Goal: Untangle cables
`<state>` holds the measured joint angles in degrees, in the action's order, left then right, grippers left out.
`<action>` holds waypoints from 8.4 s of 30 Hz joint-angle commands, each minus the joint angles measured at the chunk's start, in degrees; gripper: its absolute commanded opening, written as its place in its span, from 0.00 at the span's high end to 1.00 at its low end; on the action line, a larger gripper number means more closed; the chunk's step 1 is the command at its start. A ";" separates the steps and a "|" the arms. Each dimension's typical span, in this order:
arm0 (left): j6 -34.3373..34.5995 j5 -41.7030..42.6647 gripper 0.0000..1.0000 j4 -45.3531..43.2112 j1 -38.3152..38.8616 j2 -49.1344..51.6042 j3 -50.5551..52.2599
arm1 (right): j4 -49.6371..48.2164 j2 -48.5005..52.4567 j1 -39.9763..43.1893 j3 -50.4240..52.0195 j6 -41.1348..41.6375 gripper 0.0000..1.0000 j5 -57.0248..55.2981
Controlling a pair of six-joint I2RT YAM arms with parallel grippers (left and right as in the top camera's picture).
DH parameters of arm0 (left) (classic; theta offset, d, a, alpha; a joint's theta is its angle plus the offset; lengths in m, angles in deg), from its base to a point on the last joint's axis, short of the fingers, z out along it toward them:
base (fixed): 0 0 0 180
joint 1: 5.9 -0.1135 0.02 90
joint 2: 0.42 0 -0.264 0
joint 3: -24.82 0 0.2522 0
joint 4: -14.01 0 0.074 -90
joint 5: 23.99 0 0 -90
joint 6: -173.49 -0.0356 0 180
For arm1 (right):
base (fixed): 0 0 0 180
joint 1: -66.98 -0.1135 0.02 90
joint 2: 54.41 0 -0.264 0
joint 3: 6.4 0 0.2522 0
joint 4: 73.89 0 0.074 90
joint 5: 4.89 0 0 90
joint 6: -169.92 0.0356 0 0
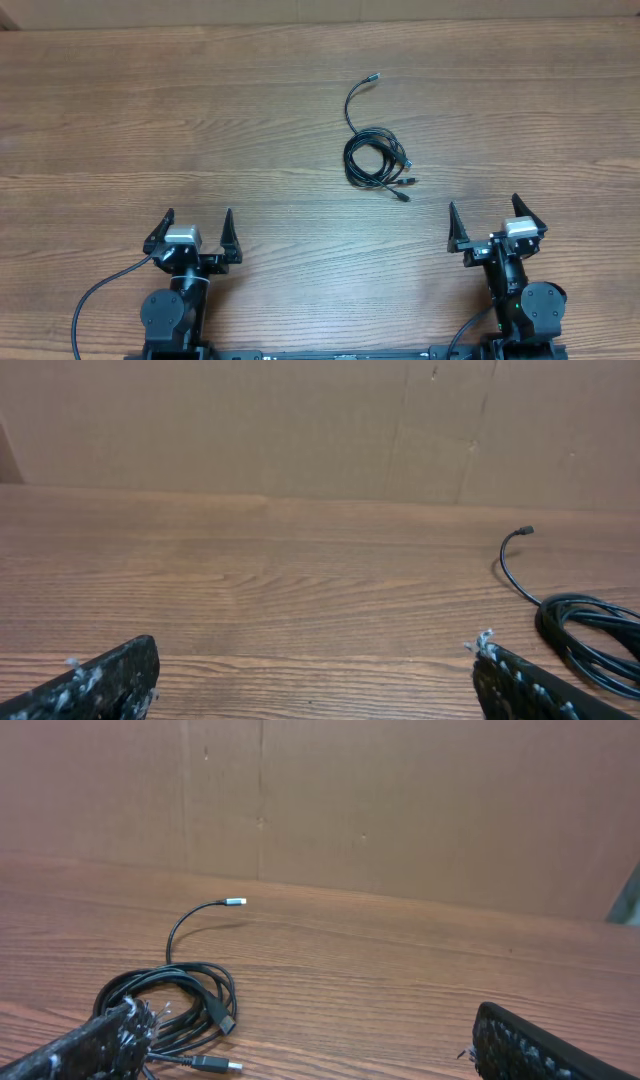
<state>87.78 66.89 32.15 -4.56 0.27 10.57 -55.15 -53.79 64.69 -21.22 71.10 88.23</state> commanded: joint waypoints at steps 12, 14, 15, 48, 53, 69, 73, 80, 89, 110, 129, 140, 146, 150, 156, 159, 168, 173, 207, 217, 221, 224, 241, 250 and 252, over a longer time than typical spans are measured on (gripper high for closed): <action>0.59 0.59 0.00 0.07 -0.63 -0.48 0.22 | -0.33 -0.46 -0.17 0.59 -0.02 0.00 -0.04; 0.59 0.59 0.00 0.07 -0.63 -0.48 0.22 | -0.33 -0.46 -0.17 0.57 -0.02 0.00 -0.04; 0.59 0.59 0.00 0.07 -0.63 -0.48 0.22 | -0.31 -0.46 -0.17 0.59 -0.02 0.00 -0.04; 0.57 0.59 0.00 0.07 -0.63 -0.48 0.22 | -0.31 -0.46 -0.17 0.59 -0.02 0.00 -0.04; 0.59 0.59 0.00 0.07 -0.63 -0.48 0.22 | -0.31 -0.46 -0.17 0.59 -0.02 0.00 -0.04; 0.59 0.59 0.00 0.07 -0.63 -0.48 0.22 | -0.33 -0.46 -0.17 0.59 -0.02 0.00 -0.04; 0.42 0.17 0.00 -0.33 -0.63 -0.48 0.22 | -0.33 -0.46 -0.17 0.59 -0.02 0.00 -0.04; 0.46 0.26 0.00 0.09 -0.63 -0.44 0.22 | -0.33 -0.46 -0.17 0.59 -0.04 0.00 -0.04; 0.50 0.81 0.00 0.07 -0.61 -0.17 0.22 | -0.31 -0.46 -0.17 0.57 -0.02 0.00 -0.04; 8.57 0.63 0.00 25.83 1.29 40.35 -48.37 | -7.63 -0.46 -0.24 0.59 -0.72 0.00 1.55; 7.58 -0.44 0.00 35.36 14.23 77.31 -75.56 | -6.03 35.93 -0.52 -34.18 7.13 0.00 -7.65; 4.46 2.95 0.00 40.63 14.43 77.35 -75.80 | 25.83 88.30 -6.67 -90.18 10.34 0.00 9.09; 9.20 2.25 0.00 36.92 14.62 77.81 -75.80 | 27.80 97.48 -6.64 -91.60 8.98 0.00 14.53; 13.79 -4.15 0.00 32.48 16.41 81.22 -75.82 | 31.93 99.23 -6.64 -91.60 16.06 0.00 3.89; 27.32 -17.14 0.00 34.49 17.55 92.67 -75.93 | 43.50 99.47 -6.64 -91.58 39.87 0.00 -22.62; 31.58 -15.56 0.00 38.03 17.77 99.56 -75.95 | 45.55 99.91 -6.64 -91.54 44.17 0.00 -23.37; 24.09 18.47 0.00 21.49 20.87 111.23 -76.50 | 43.58 103.08 -6.67 -91.52 40.94 0.00 -16.55; 22.67 17.94 0.00 15.04 23.67 110.97 -77.50 | 42.99 103.23 -6.64 -90.51 37.88 0.00 -17.66; 34.03 39.28 0.96 18.47 17.70 118.44 -85.92 | 41.18 103.25 -6.64 -88.91 32.50 0.25 -17.99; 30.34 45.72 0.96 26.08 12.94 105.44 -98.62 | 31.47 103.27 -6.71 -88.96 24.76 0.11 37.68; 30.38 37.66 0.96 26.82 13.75 102.51 -98.75 | 15.96 103.27 -7.45 -88.96 43.50 0.00 49.42; 30.42 36.61 0.96 27.32 13.97 102.03 -98.75 | 9.92 103.32 -8.76 -88.96 55.65 0.00 46.58; 32.44 39.21 0.96 26.67 10.29 101.83 -107.91 | 11.65 103.80 -12.72 -88.96 59.56 0.08 13.35; 32.57 37.42 0.96 27.56 10.29 101.83 -112.02 | 3.04 104.94 -16.72 -88.96 66.71 0.07 28.15; 32.52 36.54 0.96 28.00 10.27 101.83 -112.02 | 3.30 104.96 -17.07 -88.96 67.60 0.07 28.96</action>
<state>119.96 104.62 59.76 5.82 102.27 -99.96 -51.74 51.10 48.41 -109.87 135.88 114.37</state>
